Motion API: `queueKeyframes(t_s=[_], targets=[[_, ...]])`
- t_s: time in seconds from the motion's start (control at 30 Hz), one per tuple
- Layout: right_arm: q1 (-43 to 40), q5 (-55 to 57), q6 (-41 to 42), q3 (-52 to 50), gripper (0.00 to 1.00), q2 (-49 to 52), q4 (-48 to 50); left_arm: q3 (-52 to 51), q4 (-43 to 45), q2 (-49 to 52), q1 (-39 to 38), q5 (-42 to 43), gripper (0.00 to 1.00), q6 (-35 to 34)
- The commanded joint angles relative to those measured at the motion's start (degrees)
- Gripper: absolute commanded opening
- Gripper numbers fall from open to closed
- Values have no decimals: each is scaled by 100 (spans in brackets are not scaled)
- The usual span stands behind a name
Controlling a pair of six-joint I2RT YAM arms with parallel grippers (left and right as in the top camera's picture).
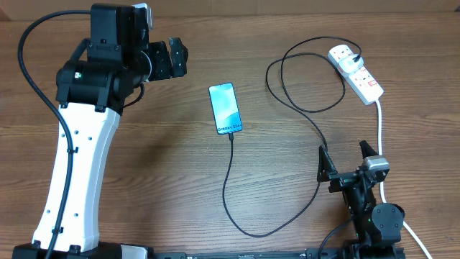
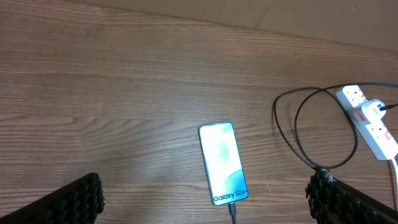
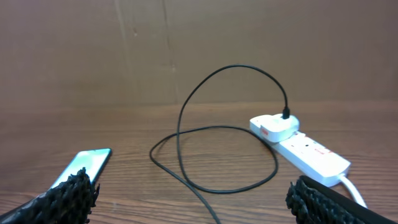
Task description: Plug charger to phone and switch on socket
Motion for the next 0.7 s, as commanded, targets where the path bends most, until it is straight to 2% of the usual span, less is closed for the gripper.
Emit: queueKeyframes(t_s=[0.0, 0.1, 0.67], targets=[[-39, 229, -260, -57, 100, -72, -17, 11, 20, 50, -11, -42, 100, -13], [-50, 509, -271, -57, 100, -72, -26, 11, 20, 50, -11, -42, 100, -13], [-63, 476, -382, -57, 100, -72, -15, 11, 20, 50, -11, -42, 100, -13]])
